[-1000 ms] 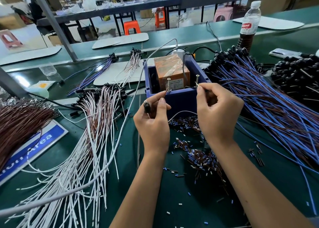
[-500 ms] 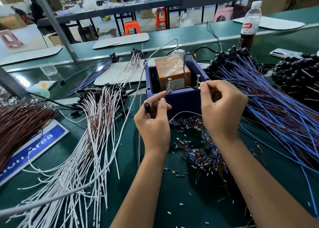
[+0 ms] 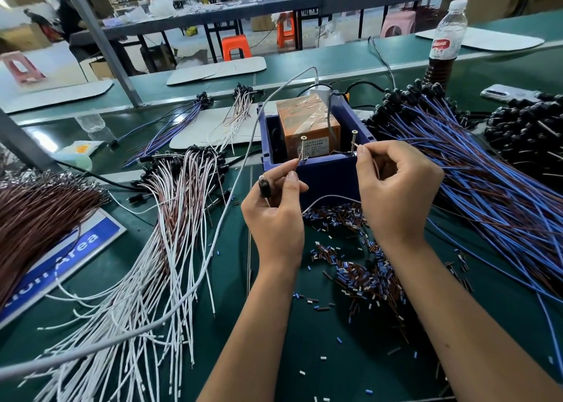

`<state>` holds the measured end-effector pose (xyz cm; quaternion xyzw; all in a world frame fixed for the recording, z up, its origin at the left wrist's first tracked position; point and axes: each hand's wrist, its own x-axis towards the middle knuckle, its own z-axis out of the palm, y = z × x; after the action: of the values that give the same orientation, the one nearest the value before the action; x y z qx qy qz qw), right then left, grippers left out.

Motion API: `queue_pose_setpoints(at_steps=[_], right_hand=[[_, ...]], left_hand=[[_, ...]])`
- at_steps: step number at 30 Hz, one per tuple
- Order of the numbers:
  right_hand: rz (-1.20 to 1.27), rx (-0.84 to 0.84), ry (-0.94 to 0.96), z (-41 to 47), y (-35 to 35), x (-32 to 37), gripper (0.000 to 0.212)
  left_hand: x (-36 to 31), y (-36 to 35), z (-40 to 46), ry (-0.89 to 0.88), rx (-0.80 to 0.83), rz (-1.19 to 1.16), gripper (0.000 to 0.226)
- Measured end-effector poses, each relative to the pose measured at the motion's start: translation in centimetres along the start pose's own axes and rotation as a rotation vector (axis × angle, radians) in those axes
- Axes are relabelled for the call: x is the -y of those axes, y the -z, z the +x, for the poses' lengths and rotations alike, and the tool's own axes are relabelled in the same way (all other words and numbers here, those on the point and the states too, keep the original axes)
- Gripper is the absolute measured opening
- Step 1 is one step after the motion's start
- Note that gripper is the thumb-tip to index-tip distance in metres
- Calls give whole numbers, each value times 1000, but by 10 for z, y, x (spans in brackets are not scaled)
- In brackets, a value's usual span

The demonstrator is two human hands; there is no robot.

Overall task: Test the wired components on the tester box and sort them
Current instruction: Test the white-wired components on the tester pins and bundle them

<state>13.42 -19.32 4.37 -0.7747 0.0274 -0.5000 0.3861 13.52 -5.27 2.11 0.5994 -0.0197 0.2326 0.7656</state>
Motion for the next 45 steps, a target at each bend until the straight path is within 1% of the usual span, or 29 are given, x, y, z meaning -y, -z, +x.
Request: queue_pose_setpoints(at_steps=[6, 10, 12, 15, 18, 20, 24, 27, 32, 45], right_hand=[[-3, -32, -10, -6, 3, -4, 15], [13, -83, -23, -8, 3, -5, 15], [9, -98, -14, -10, 2, -5, 16], [-35, -117, 13, -13, 0, -6, 16], [-33, -138, 5, -14, 0, -9, 16], [-6, -132, 10, -15, 1, -10, 15], [11, -117, 17, -18, -1, -10, 13], [19, -118, 18, -18, -2, -8, 13], [28, -90, 20, -17, -5, -7, 14], [29, -45, 46, -18, -5, -4, 13]], left_hand=[[1, 3, -1, 27, -1, -39, 20], [-2, 6, -2, 37, 52, -230, 32], [-4, 8, -4, 21, 94, -272, 37], [-5, 8, -7, -26, 117, -189, 33], [-3, 7, -7, -91, 47, 6, 20], [-1, 7, -7, -123, -12, 66, 17], [-2, 6, -8, -139, -44, 90, 22], [0, 5, -8, -168, -20, 147, 21], [4, 5, -8, -196, 13, 179, 21], [8, 5, -6, -215, 51, 157, 22]])
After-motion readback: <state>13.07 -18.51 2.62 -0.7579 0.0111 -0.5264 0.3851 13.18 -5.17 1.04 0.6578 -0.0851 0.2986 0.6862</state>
